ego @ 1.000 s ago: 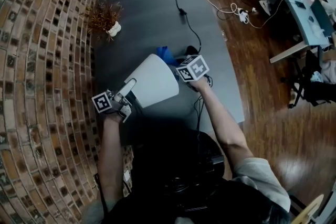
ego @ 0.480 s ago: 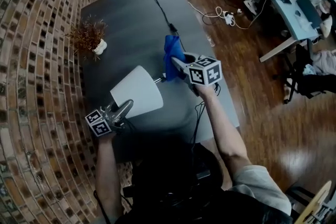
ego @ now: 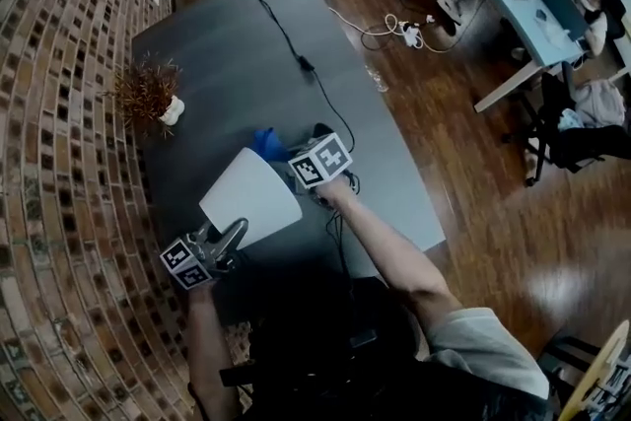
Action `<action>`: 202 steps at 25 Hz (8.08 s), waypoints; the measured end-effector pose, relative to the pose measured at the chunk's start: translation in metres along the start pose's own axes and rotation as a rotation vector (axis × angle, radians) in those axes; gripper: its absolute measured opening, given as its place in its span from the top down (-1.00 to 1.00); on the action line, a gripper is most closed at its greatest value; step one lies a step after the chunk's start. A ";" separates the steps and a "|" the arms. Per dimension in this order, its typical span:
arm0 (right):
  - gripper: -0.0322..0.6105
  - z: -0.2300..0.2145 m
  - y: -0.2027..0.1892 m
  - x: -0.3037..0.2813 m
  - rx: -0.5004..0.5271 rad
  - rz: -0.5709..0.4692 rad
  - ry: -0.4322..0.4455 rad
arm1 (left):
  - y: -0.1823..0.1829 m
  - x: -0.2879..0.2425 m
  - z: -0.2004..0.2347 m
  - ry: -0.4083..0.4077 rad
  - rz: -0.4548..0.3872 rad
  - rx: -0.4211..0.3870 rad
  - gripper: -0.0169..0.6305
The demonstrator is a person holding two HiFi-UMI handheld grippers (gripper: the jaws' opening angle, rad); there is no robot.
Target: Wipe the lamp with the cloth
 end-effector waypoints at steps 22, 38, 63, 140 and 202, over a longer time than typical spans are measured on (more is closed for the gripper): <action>0.63 -0.075 0.014 0.081 0.188 0.229 -0.487 | -0.015 -0.006 -0.014 0.028 -0.016 -0.033 0.82; 0.64 -0.100 -0.011 0.167 0.253 -0.027 -0.689 | 0.019 -0.002 -0.001 0.209 0.062 0.015 0.79; 0.64 -0.007 -0.215 0.422 0.034 -0.496 -0.526 | 0.137 -0.100 -0.049 0.369 0.310 -0.131 0.73; 0.64 -0.145 0.086 0.015 0.923 0.742 0.574 | 0.177 -0.137 -0.062 1.219 -0.156 0.811 0.72; 0.64 -0.083 0.061 0.049 0.606 0.820 0.891 | 0.164 -0.163 -0.091 1.289 -0.143 0.689 0.71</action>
Point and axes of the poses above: the fingertips, and each gripper's own axes: x backward along the fingers, z to its left, y out of its top, the point moved 6 cm from there along x, backward along the fingers, and after that the axes turned 15 degrees about z, right-handed, at the moved point
